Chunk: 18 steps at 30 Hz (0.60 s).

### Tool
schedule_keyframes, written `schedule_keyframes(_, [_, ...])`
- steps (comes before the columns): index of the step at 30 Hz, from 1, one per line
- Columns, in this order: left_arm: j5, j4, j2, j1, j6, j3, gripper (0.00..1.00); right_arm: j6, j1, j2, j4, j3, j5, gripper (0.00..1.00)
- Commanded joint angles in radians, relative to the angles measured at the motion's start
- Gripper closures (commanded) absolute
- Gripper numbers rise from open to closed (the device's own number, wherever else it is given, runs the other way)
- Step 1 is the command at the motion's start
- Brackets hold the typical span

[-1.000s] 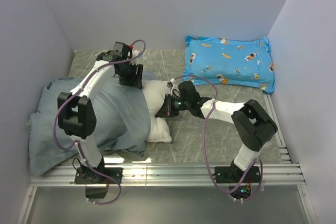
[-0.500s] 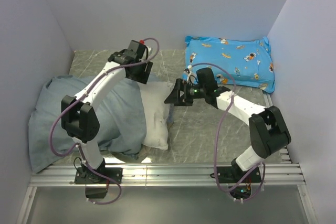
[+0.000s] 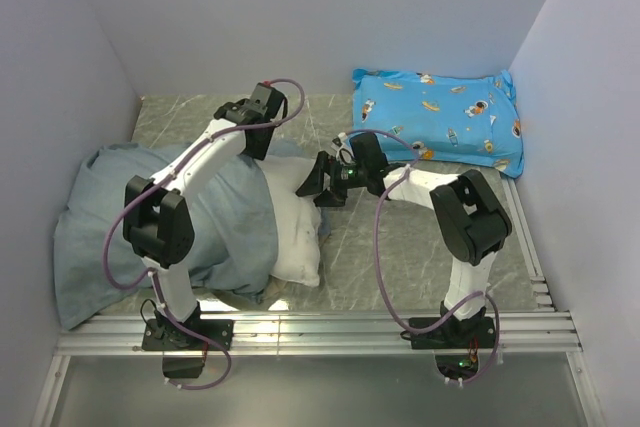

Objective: Put the pillow into the pillowcase

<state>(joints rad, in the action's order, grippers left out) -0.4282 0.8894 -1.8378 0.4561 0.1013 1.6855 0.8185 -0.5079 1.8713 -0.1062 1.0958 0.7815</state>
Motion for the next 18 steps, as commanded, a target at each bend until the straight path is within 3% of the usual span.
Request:
schedule_keyframes(1, [-0.060,0.008,-0.011,-0.022,0.001,0.003,0.58,0.037,-0.034,0.002,-0.073,0.026,0.032,0.16])
schedule_keyframes(3, [0.014,0.022,-0.038,-0.037,-0.002,0.032,0.76,0.038,-0.038,-0.011,-0.084,0.009,0.042,0.18])
schedule_keyframes(4, [0.047,0.049,-0.052,-0.040,-0.003,0.084,0.99,0.036,-0.037,-0.014,-0.089,0.004,0.047,0.21])
schedule_keyframes(8, [0.375,0.043,-0.080,-0.024,-0.026,0.187,1.00,0.068,-0.043,-0.034,-0.168,-0.033,0.068,0.36])
schedule_keyframes(9, [0.536,0.019,-0.074,-0.016,-0.008,0.197,1.00,0.080,-0.041,-0.032,-0.185,-0.033,0.074,0.45])
schedule_keyframes(10, [0.604,-0.034,-0.063,-0.004,0.006,0.201,1.00,0.103,-0.041,-0.031,-0.216,-0.030,0.085,0.49])
schedule_keyframes(11, [0.746,-0.065,-0.043,0.028,0.032,0.204,1.00,0.113,-0.041,-0.018,-0.227,-0.011,0.090,0.63])
schedule_keyframes(15, [0.990,-0.252,0.026,0.122,0.177,0.186,1.00,0.178,-0.040,0.026,-0.257,0.078,0.127,0.89])
schedule_keyframes(18, [1.029,-0.414,0.087,0.174,0.321,0.131,1.00,0.244,-0.035,0.040,-0.308,0.124,0.142,0.95])
